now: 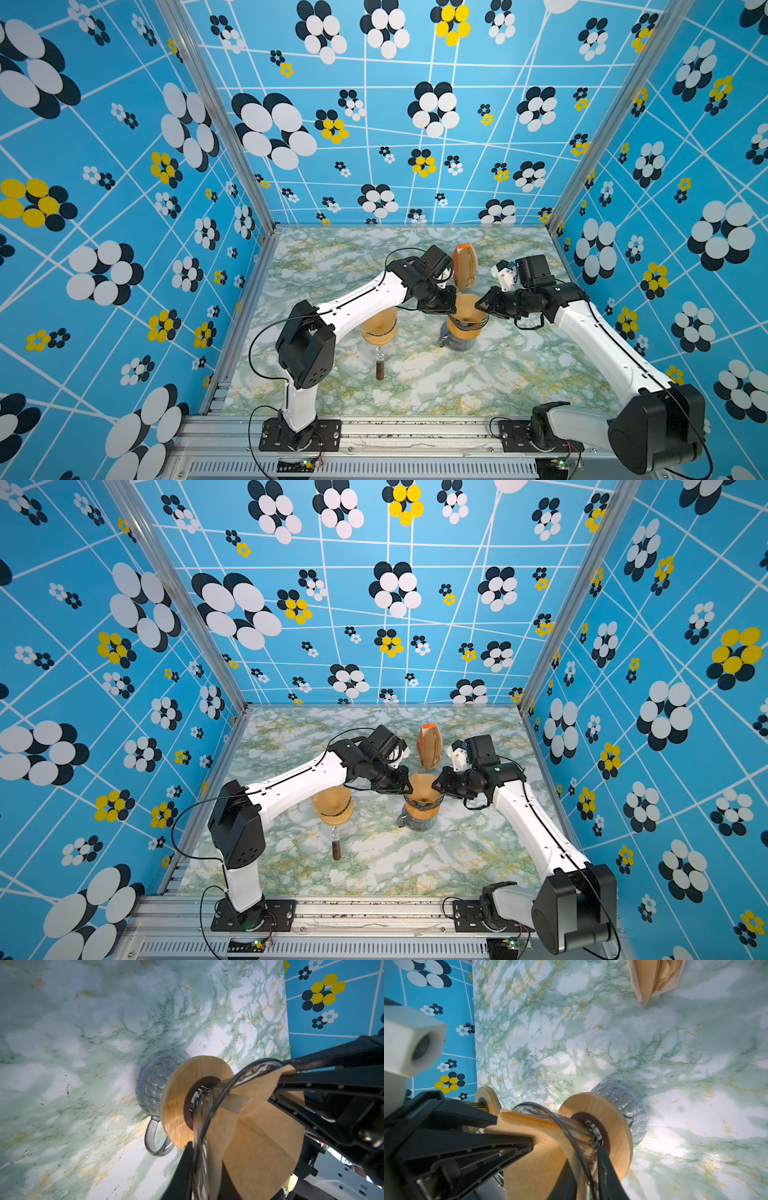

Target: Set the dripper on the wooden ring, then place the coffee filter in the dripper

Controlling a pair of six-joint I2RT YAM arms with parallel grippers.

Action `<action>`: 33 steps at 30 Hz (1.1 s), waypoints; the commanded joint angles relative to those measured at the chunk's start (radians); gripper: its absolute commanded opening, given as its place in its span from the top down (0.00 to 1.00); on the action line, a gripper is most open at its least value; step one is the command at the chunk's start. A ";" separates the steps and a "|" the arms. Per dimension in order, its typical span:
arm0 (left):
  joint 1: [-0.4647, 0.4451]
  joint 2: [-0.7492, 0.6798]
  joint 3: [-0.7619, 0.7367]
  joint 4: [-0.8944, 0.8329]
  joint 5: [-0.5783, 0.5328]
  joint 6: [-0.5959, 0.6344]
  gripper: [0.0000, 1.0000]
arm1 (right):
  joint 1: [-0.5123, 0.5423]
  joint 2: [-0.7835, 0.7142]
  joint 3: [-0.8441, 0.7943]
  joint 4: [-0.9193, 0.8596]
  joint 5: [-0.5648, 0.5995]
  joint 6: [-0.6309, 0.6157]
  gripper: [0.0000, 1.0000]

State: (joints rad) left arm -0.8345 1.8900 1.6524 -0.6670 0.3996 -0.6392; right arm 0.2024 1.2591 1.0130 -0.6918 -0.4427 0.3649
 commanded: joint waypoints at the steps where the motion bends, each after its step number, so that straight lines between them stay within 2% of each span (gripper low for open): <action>1: -0.006 -0.030 0.002 -0.015 -0.036 0.026 0.83 | 0.005 -0.014 -0.022 0.026 0.005 0.013 0.79; 7: -0.009 -0.027 0.017 -0.034 -0.043 0.036 0.82 | 0.005 -0.035 -0.036 0.029 0.014 0.018 0.77; 12: -0.026 -0.031 0.023 -0.039 -0.043 0.043 0.72 | 0.005 -0.064 -0.025 0.026 0.019 0.021 0.72; 24: -0.030 -0.034 0.056 -0.070 -0.059 0.061 0.58 | 0.006 -0.091 0.029 -0.071 0.039 0.001 0.42; 26: -0.025 -0.058 0.062 -0.087 -0.076 0.070 0.50 | 0.008 -0.100 0.039 -0.095 0.057 -0.002 0.39; 28: -0.017 -0.066 0.063 -0.093 -0.078 0.081 0.47 | 0.018 -0.105 0.052 -0.121 0.068 -0.007 0.35; 33: -0.010 -0.041 0.129 -0.144 -0.055 0.178 0.48 | 0.066 -0.091 0.097 -0.202 0.144 -0.017 0.29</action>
State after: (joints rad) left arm -0.8509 1.8626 1.7214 -0.7559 0.3405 -0.5430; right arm 0.2424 1.1751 1.0702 -0.8127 -0.3614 0.3698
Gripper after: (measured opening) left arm 0.522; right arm 0.710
